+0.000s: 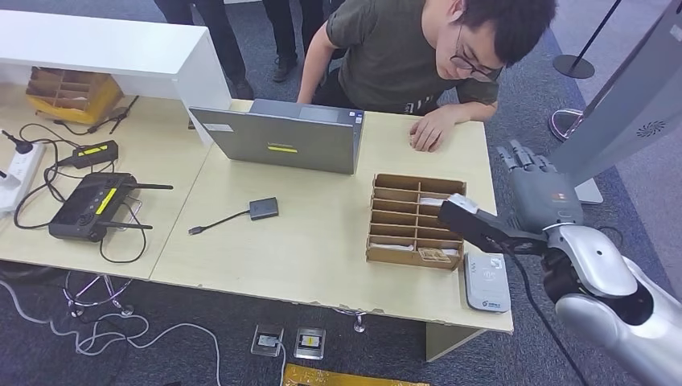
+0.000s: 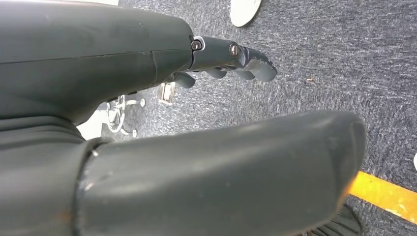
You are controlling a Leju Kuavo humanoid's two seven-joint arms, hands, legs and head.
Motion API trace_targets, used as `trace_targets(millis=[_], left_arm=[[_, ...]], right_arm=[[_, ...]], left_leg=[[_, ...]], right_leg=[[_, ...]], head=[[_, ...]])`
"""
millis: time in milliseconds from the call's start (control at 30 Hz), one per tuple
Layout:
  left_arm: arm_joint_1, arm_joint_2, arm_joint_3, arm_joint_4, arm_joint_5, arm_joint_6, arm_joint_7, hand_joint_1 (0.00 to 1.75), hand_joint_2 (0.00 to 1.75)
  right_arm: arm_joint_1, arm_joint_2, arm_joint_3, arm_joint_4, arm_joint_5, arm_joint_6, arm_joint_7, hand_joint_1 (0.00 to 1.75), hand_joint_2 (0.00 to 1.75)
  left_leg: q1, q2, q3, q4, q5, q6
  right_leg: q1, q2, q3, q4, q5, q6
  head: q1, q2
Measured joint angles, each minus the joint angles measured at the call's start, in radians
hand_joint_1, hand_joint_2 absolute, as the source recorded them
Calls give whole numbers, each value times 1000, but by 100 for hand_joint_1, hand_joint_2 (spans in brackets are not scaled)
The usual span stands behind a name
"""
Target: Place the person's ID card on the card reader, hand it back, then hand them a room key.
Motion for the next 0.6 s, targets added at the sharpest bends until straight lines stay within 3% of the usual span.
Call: trace_targets(millis=[600], left_arm=[[7, 6, 0, 0, 3, -1, -6, 0, 0]], right_arm=[[32, -20, 44, -42, 50, -30, 9, 0, 175]], left_leg=[[0, 0, 0, 0, 0, 0]], right_leg=[[0, 1, 0, 0, 0, 0]], head=[[0, 0]])
